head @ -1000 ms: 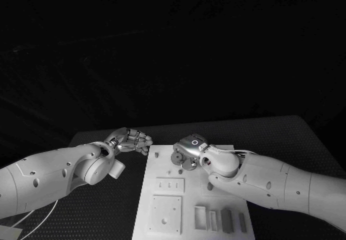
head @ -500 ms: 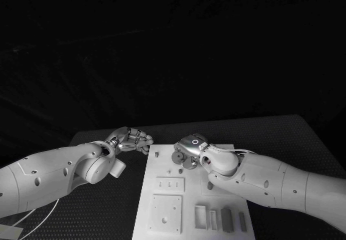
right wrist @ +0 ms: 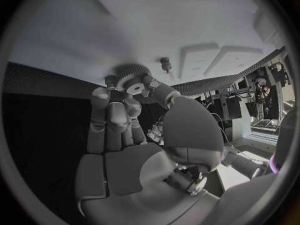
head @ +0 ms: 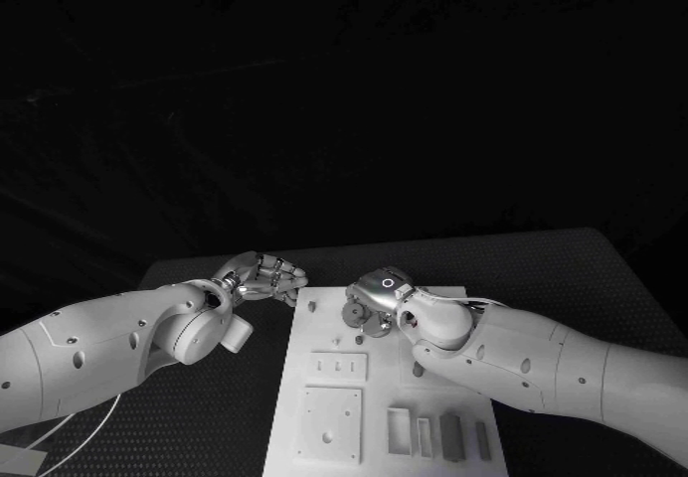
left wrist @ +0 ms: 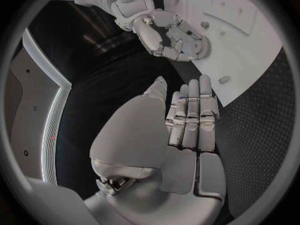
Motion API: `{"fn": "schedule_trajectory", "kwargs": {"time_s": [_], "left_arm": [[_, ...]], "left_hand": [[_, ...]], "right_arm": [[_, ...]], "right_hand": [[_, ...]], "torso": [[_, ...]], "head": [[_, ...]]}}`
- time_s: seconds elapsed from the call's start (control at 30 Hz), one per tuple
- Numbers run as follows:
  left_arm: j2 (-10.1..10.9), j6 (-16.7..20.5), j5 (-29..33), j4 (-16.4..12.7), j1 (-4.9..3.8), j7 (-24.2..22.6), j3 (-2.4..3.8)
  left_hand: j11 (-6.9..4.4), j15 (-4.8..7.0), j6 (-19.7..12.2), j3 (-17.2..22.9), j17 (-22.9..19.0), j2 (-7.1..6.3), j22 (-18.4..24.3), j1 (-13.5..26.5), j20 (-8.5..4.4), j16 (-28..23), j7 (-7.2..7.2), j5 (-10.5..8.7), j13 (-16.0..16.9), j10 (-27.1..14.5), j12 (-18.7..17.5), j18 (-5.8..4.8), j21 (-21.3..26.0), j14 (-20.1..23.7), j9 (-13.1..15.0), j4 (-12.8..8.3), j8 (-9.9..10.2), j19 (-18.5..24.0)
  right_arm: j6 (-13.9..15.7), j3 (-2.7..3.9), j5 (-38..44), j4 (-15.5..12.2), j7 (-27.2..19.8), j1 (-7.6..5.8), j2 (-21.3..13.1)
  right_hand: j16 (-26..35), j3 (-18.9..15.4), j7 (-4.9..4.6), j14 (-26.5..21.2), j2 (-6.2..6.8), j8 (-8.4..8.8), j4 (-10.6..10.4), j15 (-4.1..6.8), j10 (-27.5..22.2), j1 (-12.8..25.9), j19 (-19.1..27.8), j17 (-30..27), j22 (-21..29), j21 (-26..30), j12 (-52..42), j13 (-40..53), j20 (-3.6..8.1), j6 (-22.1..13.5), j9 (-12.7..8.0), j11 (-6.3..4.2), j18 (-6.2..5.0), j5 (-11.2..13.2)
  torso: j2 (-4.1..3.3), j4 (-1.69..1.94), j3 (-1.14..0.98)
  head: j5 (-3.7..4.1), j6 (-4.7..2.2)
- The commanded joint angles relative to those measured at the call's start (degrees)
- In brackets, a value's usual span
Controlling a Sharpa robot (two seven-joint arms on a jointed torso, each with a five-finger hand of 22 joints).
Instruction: Assemble the parts on the task board
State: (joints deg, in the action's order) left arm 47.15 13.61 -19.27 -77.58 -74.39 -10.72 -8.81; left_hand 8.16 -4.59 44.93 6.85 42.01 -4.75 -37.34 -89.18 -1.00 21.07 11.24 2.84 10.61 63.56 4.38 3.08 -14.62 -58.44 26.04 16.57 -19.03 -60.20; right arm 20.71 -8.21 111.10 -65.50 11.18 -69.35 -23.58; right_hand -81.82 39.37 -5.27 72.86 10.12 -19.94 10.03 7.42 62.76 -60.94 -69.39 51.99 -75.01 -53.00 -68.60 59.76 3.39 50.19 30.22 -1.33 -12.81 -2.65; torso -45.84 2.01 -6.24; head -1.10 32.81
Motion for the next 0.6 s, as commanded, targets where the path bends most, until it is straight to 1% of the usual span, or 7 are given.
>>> {"fn": "schedule_trajectory", "kwargs": {"time_s": [0.03,0.2,0.33,0.4,0.47,0.6], "left_arm": [[-0.06,-0.61,0.09,-0.05,-0.03,-0.47,0.03],[-0.03,-0.59,0.09,-0.09,-0.04,-0.46,0.03],[0.03,-0.61,0.09,-0.08,-0.04,-0.39,0.03],[0.09,-0.62,0.09,-0.09,-0.04,-0.39,0.03],[0.11,-0.61,0.09,-0.11,-0.04,-0.38,0.03],[0.17,-0.58,0.09,-0.12,-0.04,-0.40,0.03]], "left_hand": [[0.27,-0.06,0.00,0.28,0.10,0.11,-0.05,0.39,-0.07,-0.23,0.25,0.10,0.09,0.18,-0.21,0.97,0.35,-0.37,0.08,0.04,0.22,0.50],[0.27,-0.06,0.00,0.28,0.13,0.10,-0.06,0.38,-0.07,-0.25,0.25,0.10,0.10,0.18,-0.22,0.97,0.36,-0.37,0.08,0.03,0.23,0.50],[0.27,-0.06,-0.01,0.28,0.14,0.09,-0.07,0.38,-0.07,-0.27,0.25,0.10,0.10,0.18,-0.22,0.97,0.36,-0.37,0.08,0.03,0.23,0.50],[0.27,-0.06,-0.01,0.28,0.15,0.09,-0.07,0.38,-0.07,-0.27,0.25,0.10,0.11,0.18,-0.23,0.97,0.36,-0.37,0.08,0.03,0.23,0.50],[0.27,-0.06,-0.01,0.28,0.16,0.09,-0.07,0.38,-0.07,-0.28,0.25,0.10,0.11,0.18,-0.23,0.97,0.36,-0.37,0.08,0.04,0.23,0.50],[0.27,-0.06,-0.01,0.27,0.17,0.08,-0.08,0.39,-0.07,-0.30,0.25,0.10,0.11,0.18,-0.24,0.97,0.37,-0.38,0.08,0.04,0.23,0.50]], "right_arm": [[0.30,0.00,-0.55,0.28,-0.27,0.01,0.23],[0.14,0.00,-0.82,0.59,-0.29,0.01,0.37],[-0.11,0.00,-1.59,0.86,-0.40,0.00,0.37],[-0.05,0.00,-2.18,0.98,-0.52,-0.01,0.38],[-0.26,0.00,-2.43,0.98,-0.66,-0.01,0.36],[-0.32,0.00,-3.15,0.90,-0.82,-0.01,0.03]], "right_hand": [[0.23,-0.05,0.16,-0.14,-0.11,0.41,0.03,-0.19,-0.85,-0.41,0.15,-0.07,-0.37,0.08,0.20,-0.12,0.31,8.53,-0.13,0.10,-2.19,-0.15],[0.23,-0.11,0.06,-0.15,-0.09,0.58,0.09,-0.28,-0.90,-0.43,0.17,-0.08,-0.37,0.10,0.17,-0.14,0.30,8.30,-0.16,0.19,-2.19,-0.15],[0.26,-0.19,-0.25,-0.21,-0.06,1.10,0.17,-0.54,-1.06,-0.43,0.24,-0.10,-0.38,0.18,0.13,-0.21,0.25,7.54,-0.30,0.48,-2.19,-0.15],[0.29,-0.22,-0.53,-0.29,0.06,1.66,0.22,-0.76,-1.25,-0.42,0.29,-0.11,-0.38,0.24,0.14,-0.27,0.22,6.66,-0.50,0.75,-2.19,-0.14],[0.32,-0.23,-1.16,-0.43,0.39,2.94,0.31,-1.26,-1.59,-0.44,0.38,-0.11,-0.38,0.32,0.23,-0.37,0.17,4.53,-1.05,1.34,-2.19,-0.15],[0.34,-0.22,-2.10,-0.68,0.98,4.29,0.32,-2.14,-2.23,-0.53,0.51,-0.08,-0.42,0.39,0.35,-0.58,0.03,2.28,-1.71,2.23,-2.19,-0.14]], "torso": [[-0.01,0.01,0.04],[0.02,-0.03,0.02],[0.00,-0.05,0.04],[0.01,-0.03,0.02],[0.01,-0.03,0.02],[0.03,-0.06,0.00]], "head": [[-0.03,0.03],[-0.03,0.02],[-0.04,0.02],[-0.06,0.04],[-0.06,0.04],[-0.04,0.08]]}}
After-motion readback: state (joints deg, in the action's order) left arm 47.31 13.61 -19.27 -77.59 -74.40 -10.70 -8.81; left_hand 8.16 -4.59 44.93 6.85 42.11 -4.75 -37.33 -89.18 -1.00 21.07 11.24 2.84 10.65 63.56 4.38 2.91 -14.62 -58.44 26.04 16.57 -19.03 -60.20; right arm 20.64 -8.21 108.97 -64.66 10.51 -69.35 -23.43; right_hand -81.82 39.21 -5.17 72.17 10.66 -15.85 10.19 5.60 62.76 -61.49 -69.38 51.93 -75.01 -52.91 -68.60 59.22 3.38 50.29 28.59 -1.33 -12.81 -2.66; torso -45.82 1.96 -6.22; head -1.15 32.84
